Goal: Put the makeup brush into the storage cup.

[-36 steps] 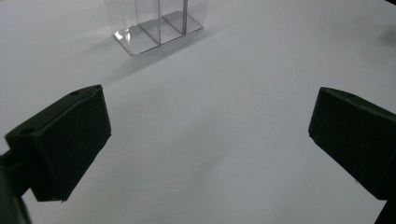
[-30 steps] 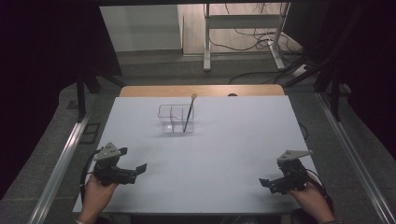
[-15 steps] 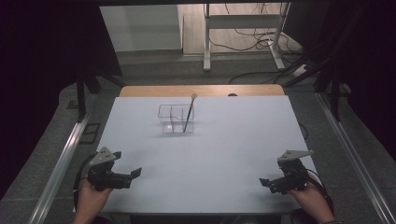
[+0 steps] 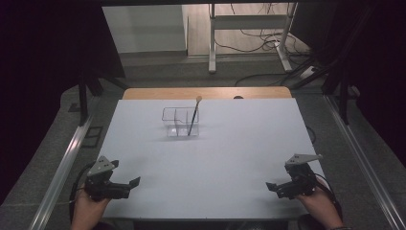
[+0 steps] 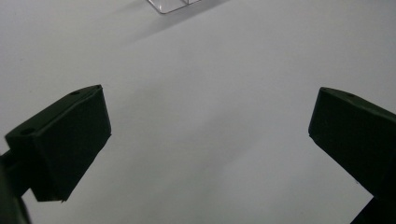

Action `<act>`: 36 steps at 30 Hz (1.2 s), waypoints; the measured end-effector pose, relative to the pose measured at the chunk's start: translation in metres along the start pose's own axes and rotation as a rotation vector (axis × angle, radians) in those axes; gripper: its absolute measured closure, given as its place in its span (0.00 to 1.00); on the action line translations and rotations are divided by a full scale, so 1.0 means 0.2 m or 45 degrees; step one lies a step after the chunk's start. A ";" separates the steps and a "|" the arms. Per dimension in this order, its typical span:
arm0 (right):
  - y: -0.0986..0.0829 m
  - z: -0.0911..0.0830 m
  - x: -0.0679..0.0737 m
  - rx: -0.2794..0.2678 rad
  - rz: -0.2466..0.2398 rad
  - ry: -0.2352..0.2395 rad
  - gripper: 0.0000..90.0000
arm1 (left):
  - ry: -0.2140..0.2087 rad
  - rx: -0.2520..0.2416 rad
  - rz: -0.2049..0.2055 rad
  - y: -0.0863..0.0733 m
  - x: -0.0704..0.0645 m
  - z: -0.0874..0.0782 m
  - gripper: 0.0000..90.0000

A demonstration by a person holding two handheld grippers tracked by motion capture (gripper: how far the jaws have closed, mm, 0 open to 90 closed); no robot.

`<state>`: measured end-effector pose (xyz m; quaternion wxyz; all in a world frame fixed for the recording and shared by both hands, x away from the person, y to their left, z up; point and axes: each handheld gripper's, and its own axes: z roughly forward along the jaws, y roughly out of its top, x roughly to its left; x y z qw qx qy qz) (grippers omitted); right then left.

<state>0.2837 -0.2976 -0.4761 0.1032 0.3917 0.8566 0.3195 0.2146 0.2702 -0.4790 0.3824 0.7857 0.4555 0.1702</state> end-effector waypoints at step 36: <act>0.00 0.00 0.00 0.003 0.012 -0.009 0.00 | 0.100 0.134 -0.029 -0.19 0.05 -0.10 0.00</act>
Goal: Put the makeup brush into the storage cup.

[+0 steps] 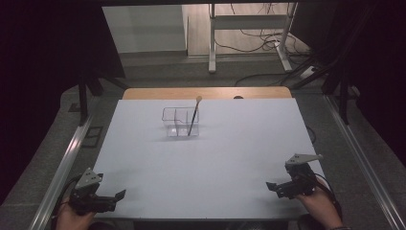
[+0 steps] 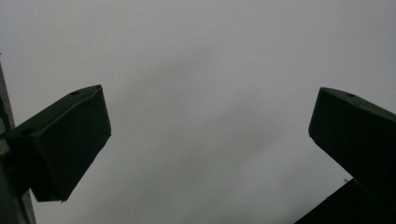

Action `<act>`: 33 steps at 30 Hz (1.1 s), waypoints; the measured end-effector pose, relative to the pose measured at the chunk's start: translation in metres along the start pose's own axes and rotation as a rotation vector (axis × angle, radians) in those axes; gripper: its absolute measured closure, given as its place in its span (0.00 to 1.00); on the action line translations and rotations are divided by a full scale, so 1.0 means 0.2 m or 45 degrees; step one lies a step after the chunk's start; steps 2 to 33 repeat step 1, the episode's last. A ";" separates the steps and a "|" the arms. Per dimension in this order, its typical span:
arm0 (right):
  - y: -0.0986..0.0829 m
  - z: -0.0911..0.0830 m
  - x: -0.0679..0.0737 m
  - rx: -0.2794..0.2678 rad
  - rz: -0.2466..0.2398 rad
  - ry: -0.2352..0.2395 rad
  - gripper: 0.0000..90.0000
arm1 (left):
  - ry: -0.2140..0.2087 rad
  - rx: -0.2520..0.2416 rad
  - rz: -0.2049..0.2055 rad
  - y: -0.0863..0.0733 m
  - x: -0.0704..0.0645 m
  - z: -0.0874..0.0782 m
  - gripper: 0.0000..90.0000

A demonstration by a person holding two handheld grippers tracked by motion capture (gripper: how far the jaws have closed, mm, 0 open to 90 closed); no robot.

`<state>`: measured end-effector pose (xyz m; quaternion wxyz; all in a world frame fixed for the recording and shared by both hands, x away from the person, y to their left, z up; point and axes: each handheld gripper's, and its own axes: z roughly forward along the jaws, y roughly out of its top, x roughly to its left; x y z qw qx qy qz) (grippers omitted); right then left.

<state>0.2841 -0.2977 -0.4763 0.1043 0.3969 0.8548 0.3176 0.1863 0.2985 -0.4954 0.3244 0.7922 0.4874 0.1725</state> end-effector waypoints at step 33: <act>0.00 0.00 0.00 0.001 0.000 0.002 0.00 | 0.001 0.002 0.001 0.00 0.00 0.00 0.00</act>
